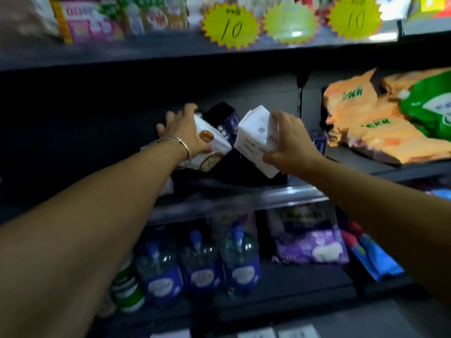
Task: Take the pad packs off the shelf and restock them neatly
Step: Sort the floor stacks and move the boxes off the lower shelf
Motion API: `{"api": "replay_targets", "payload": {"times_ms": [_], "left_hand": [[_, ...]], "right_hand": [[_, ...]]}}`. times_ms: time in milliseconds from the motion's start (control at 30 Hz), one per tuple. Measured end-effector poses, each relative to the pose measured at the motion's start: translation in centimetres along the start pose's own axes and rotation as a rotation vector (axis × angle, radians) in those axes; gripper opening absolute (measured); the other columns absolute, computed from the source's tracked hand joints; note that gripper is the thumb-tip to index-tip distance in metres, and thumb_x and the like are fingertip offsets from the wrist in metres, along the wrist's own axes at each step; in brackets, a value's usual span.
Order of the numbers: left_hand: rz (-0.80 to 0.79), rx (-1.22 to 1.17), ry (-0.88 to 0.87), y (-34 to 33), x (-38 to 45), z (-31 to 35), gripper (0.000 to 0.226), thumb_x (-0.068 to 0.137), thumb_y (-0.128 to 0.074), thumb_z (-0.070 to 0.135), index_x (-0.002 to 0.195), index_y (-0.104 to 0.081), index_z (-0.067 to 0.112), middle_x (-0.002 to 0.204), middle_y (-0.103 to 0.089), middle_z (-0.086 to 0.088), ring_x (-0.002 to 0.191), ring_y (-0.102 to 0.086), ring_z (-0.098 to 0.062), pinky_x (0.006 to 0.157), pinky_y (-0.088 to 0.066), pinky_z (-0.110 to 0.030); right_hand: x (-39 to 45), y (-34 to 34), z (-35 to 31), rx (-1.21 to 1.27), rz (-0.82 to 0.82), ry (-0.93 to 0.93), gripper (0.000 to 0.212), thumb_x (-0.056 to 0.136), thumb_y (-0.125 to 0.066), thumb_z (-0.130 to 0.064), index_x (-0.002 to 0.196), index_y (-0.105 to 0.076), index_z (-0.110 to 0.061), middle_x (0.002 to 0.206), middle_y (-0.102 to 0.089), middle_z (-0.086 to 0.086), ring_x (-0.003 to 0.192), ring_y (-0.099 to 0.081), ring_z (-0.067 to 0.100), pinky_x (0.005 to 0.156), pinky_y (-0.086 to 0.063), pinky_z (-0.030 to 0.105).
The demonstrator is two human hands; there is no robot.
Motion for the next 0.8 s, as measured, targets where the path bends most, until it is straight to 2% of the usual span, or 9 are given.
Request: {"api": "replay_targets", "payload": {"times_ms": [100,233,300,400,467,567,667,800], "left_hand": [[-0.035,-0.019,-0.064,0.5,-4.5,0.5,0.078,0.066,-0.077,0.039,0.131,-0.04,0.018,0.132,-0.047,-0.008,0.122,-0.036,-0.031,0.095,-0.034,-0.042],[-0.107,-0.088,-0.065,-1.4,-10.6,-0.4,0.071,0.065,-0.078,0.031,0.123,-0.044,0.009,0.122,-0.049,-0.015,0.113,-0.045,-0.033,0.089,-0.042,-0.041],[-0.189,-0.16,-0.055,-3.4,-13.4,-0.8,0.068,0.065,-0.08,0.029,0.118,-0.045,0.005,0.116,-0.051,-0.017,0.105,-0.049,-0.032,0.081,-0.045,-0.039],[-0.382,-0.14,-0.032,-7.9,-17.5,-0.6,0.065,0.068,-0.081,0.024,0.117,-0.043,0.003,0.108,-0.049,-0.014,0.097,-0.051,-0.027,0.073,-0.039,-0.031],[-0.501,-0.07,-0.024,-12.0,-19.9,-0.4,0.071,0.067,-0.081,0.025,0.12,-0.041,0.002,0.119,-0.049,-0.017,0.105,-0.051,-0.03,0.079,-0.04,-0.032],[-0.686,0.018,-0.025,-19.0,-23.5,0.0,0.082,0.067,-0.079,0.033,0.132,-0.038,0.006,0.131,-0.039,-0.017,0.115,-0.048,-0.033,0.096,-0.043,-0.036],[-0.851,0.079,-0.054,-25.1,-26.3,0.4,0.071,0.069,-0.076,0.036,0.128,-0.045,0.011,0.129,-0.037,-0.015,0.109,-0.051,-0.033,0.093,-0.047,-0.035],[-0.912,0.111,-0.102,-31.4,-28.0,0.0,0.067,0.063,-0.079,0.035,0.119,-0.048,0.017,0.121,-0.043,-0.01,0.112,-0.044,-0.031,0.092,-0.044,-0.038]], "right_hand": [[-4.4,0.5,0.0,0.047,-0.048,-0.049,0.072,0.069,-0.074,-0.009,0.132,-0.04,-0.002,0.129,-0.044,0.016,0.119,-0.041,0.03,0.093,-0.035,0.031],[-10.5,-0.3,0.9,0.095,-0.155,-0.117,0.073,0.071,-0.074,-0.007,0.135,-0.04,-0.004,0.13,-0.048,0.012,0.117,-0.047,0.026,0.088,-0.038,0.027],[-13.3,-1.7,2.0,0.08,-0.251,-0.141,0.07,0.07,-0.074,-0.005,0.132,-0.043,-0.005,0.128,-0.05,0.012,0.111,-0.049,0.025,0.082,-0.036,0.025],[-17.3,-5.2,4.7,0.018,-0.442,-0.157,0.066,0.067,-0.074,-0.003,0.128,-0.047,-0.006,0.126,-0.052,0.013,0.1,-0.047,0.02,0.079,-0.034,0.022],[-20.0,-7.9,7.0,-0.047,-0.548,-0.182,0.07,0.068,-0.074,-0.007,0.132,-0.044,-0.006,0.128,-0.052,0.013,0.108,-0.051,0.024,0.084,-0.039,0.024],[-24.1,-12.4,10.9,-0.129,-0.682,-0.216,0.072,0.068,-0.072,-0.013,0.133,-0.041,-0.011,0.131,-0.051,0.012,0.119,-0.049,0.029,0.101,-0.041,0.037],[-27.1,-16.1,14.1,-0.195,-0.78,-0.22,0.064,0.073,-0.069,-0.015,0.131,-0.042,-0.014,0.132,-0.049,0.009,0.122,-0.045,0.028,0.105,-0.035,0.04],[-28.7,-20.3,17.6,-0.244,-0.832,-0.193,0.066,0.08,-0.065,-0.015,0.137,-0.035,-0.025,0.138,-0.043,0.002,0.128,-0.033,0.024,0.104,-0.023,0.039]]}}
Point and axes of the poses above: each hand's wrist, its own x-axis towards the middle knuckle, its own y-axis out of the back of the hand, z = x × y, the point moved 5 cm from there along x, towards the middle knuckle
